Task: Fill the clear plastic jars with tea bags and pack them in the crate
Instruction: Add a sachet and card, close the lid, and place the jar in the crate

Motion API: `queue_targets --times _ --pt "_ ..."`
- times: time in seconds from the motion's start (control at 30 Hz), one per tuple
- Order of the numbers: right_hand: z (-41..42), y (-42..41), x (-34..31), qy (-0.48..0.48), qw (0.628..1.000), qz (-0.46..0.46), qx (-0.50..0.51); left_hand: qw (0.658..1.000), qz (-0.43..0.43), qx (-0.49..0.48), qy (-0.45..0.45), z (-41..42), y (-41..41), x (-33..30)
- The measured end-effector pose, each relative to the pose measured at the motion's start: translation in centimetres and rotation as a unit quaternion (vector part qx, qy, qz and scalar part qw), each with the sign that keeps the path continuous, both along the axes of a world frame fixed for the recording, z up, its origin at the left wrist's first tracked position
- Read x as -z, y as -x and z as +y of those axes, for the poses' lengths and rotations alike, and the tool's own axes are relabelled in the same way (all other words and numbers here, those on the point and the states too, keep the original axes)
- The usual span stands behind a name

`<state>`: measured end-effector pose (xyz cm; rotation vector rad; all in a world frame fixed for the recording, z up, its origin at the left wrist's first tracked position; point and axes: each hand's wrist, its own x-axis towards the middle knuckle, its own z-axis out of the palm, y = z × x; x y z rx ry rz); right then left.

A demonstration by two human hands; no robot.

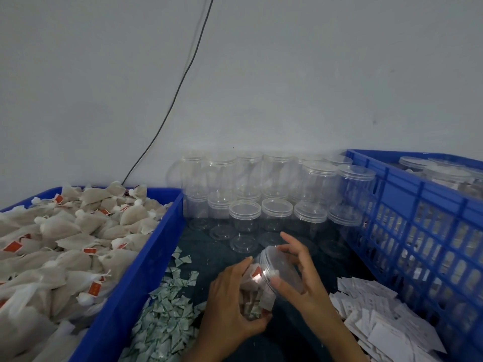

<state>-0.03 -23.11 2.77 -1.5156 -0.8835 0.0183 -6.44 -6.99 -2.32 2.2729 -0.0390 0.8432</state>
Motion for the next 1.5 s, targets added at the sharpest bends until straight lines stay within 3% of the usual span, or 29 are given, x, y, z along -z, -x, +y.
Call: queue_targets --times 0.13,0.57,0.77,0.97,1.2,1.33,1.5 --pt "0.3 0.2 0.0 0.006 0.999 -0.034 0.004 1.000 0.008 0.007 0.016 0.1 0.1 -0.2" --pt "-0.1 -0.9 0.3 -0.001 0.999 -0.024 -0.033 0.998 0.030 0.034 0.052 0.3 0.1 -0.6" --pt "-0.2 -0.7 0.1 0.051 0.998 -0.014 -0.024 0.993 0.078 0.073 0.058 1.0 -0.2 -0.6" --pt "0.8 0.0 0.6 0.006 1.000 -0.004 -0.011 0.993 0.096 0.065 0.032 1.4 0.1 -0.8" --pt "-0.4 -0.1 -1.0 -0.012 0.993 0.016 -0.114 0.946 0.179 0.229 0.143 2.7 1.2 -3.0" --pt "-0.8 0.1 -1.5 -0.016 0.991 0.035 -0.126 0.913 0.191 0.295 0.209 2.8 1.7 -3.2" --pt "0.0 0.4 -1.3 -0.026 0.996 0.055 -0.071 0.925 0.173 0.265 0.210 2.4 1.5 -3.1"
